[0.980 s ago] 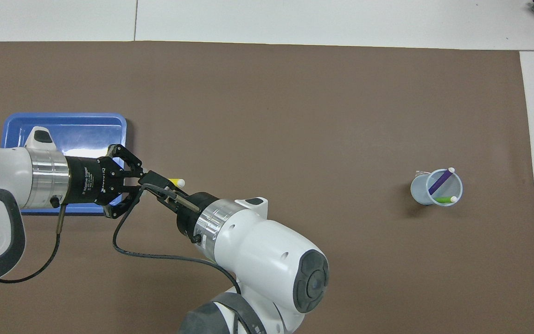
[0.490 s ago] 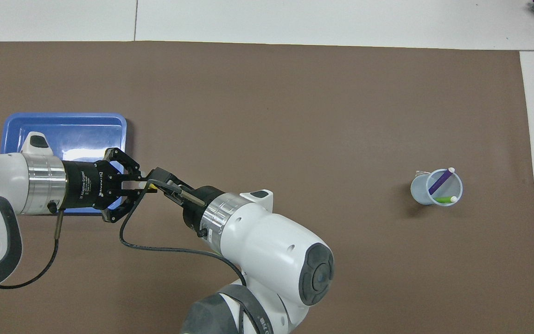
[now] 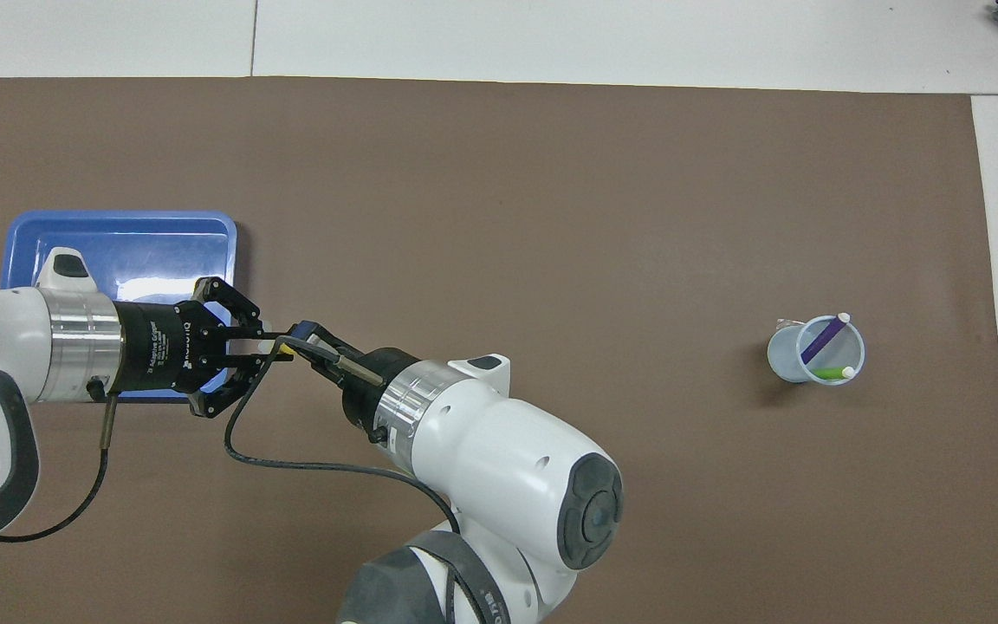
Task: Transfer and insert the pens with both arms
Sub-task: 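Close the right gripper on the yellow pen and open the left gripper, then carry the yellow pen to the cup while the left gripper withdraws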
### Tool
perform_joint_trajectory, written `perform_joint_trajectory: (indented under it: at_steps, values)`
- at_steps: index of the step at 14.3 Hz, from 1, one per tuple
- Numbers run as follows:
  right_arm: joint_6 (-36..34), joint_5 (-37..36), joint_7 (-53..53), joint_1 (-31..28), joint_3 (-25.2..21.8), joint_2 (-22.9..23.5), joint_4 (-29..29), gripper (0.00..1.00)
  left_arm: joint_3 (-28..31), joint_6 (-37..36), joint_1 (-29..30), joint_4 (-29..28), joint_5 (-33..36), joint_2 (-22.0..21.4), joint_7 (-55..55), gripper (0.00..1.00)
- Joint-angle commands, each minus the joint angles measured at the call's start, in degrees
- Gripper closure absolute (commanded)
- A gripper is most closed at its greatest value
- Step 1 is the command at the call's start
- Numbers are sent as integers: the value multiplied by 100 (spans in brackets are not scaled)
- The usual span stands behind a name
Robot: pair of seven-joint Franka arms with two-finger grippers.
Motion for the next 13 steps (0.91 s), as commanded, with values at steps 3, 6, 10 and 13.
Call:
perform_joint_trajectory:
  at_steps: [3, 6, 10, 13]
  values:
    - [64, -49, -105, -35, 31, 43, 13, 100, 51, 83, -85, -201, -101, -189, -75, 100]
    - [73, -49, -105, -44, 31, 42, 13, 100, 51, 118, -85, -201, -84, -189, -23, 100]
    - [64, -49, -114, -61, 22, 43, 13, 100, 43, 145, -94, -192, -75, -198, 31, 0]
    - [-15, -49, -437, -131, 5, 16, -65, 100, 51, 127, -102, -192, -75, -198, 39, 0]
